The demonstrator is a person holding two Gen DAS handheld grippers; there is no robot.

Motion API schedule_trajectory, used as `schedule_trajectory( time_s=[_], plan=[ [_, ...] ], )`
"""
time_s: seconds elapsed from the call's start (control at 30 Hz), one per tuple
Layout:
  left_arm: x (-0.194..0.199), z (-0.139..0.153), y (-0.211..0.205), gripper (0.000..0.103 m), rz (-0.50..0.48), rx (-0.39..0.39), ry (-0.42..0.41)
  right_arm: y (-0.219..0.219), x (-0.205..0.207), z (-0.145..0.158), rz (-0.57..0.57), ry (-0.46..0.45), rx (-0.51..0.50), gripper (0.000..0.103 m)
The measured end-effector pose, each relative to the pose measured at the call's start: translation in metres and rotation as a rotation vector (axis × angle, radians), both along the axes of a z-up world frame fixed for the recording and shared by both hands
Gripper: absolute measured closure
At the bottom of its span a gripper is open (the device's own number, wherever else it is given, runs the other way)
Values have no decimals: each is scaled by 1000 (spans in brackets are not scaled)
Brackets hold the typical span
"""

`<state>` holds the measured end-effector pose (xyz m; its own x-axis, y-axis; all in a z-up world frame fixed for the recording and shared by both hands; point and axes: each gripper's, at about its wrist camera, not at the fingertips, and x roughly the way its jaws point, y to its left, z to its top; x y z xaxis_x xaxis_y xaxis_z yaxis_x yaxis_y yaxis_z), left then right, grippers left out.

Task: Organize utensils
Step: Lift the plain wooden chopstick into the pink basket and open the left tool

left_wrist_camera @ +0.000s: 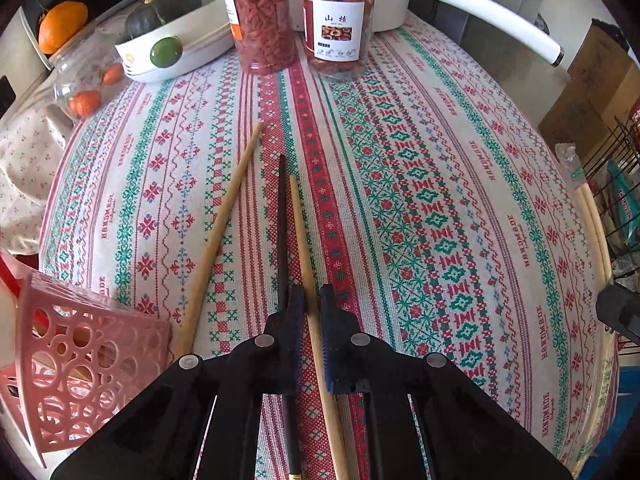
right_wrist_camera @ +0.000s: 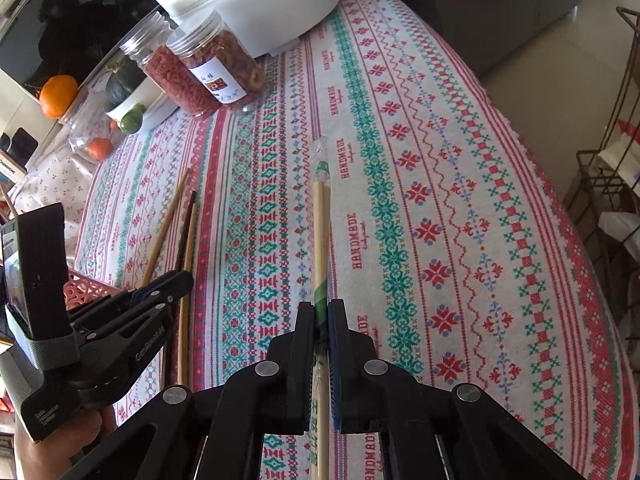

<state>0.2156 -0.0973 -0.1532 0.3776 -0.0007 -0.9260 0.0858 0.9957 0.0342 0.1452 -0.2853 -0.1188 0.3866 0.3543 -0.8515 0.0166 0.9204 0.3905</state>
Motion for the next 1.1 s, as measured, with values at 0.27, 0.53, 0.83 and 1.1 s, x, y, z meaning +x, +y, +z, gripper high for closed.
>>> schedule_trajectory(
  time_s=[0.27,0.53,0.83,1.1],
  plan=[
    [1,3,-1,97,-8,-38,4,6,3,2,5,-4,8,99],
    [-44,65,-8,97,-113,-126,-146,3,-8,23,-19,-66,7,99],
    [-111,147,9,97,-199,-214,-382,8,-38,70,-56,-227,57,99],
    [-152,223,58,97,-173,-308,-656,25,-62,113,-47,-410,68,99]
  ],
)
